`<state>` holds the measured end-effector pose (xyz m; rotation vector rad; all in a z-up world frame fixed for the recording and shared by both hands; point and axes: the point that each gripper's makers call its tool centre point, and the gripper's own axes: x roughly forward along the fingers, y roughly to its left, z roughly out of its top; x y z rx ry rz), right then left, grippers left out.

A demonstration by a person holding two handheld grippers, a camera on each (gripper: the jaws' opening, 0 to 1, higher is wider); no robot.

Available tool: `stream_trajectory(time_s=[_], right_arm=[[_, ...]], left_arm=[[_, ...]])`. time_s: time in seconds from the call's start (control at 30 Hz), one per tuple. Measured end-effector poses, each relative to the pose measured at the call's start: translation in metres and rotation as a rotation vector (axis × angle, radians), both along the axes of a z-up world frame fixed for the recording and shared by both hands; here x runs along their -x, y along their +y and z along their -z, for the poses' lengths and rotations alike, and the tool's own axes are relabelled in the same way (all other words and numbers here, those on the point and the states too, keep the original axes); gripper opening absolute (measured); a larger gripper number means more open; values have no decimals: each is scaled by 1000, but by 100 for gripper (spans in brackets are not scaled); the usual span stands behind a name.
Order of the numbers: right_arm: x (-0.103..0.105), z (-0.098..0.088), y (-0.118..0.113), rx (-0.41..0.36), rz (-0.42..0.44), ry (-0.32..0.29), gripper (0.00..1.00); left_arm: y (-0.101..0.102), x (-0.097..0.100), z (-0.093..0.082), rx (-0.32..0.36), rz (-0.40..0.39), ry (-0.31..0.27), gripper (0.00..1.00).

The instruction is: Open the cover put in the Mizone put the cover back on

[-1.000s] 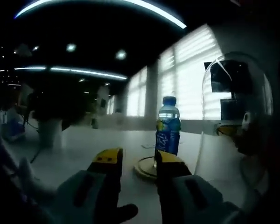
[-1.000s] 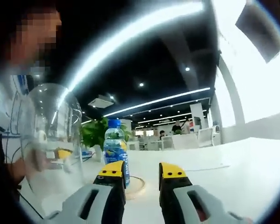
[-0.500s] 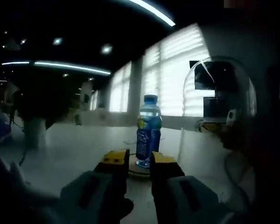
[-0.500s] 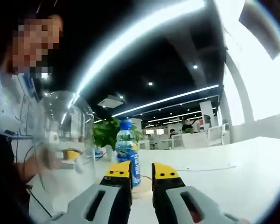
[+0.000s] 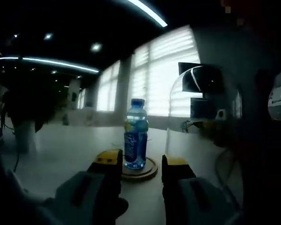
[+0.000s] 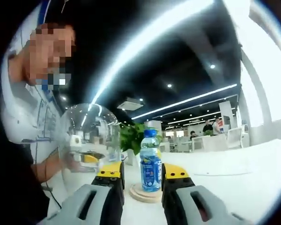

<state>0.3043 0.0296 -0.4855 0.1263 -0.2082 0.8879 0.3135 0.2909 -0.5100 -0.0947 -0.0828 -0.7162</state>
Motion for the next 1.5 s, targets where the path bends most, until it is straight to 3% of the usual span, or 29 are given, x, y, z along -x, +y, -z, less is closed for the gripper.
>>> stream_trajectory(time_s=[0.3,0.47,0.67,0.93,1.13,1.5], right_arm=[[45,-16,31,-16,-259,6,35],[53,-16,43,3,-311,-2,41],[64,-2,64,69,-411,21,45],[57,1,69,83,-458,33,46],[53,-3,71,76,-485,20,44],[50,-2,76,103,-514,32,49]], left_arm=[[-8,29,-24,80,163,-53,31],[-14,31,-25,74,196,-39,31],[-23,38,-23,74,256,-21,29],[-35,61,-25,44,406,-33,31],[-49,70,-18,5,518,13,30],[-53,65,-19,-8,567,49,35]])
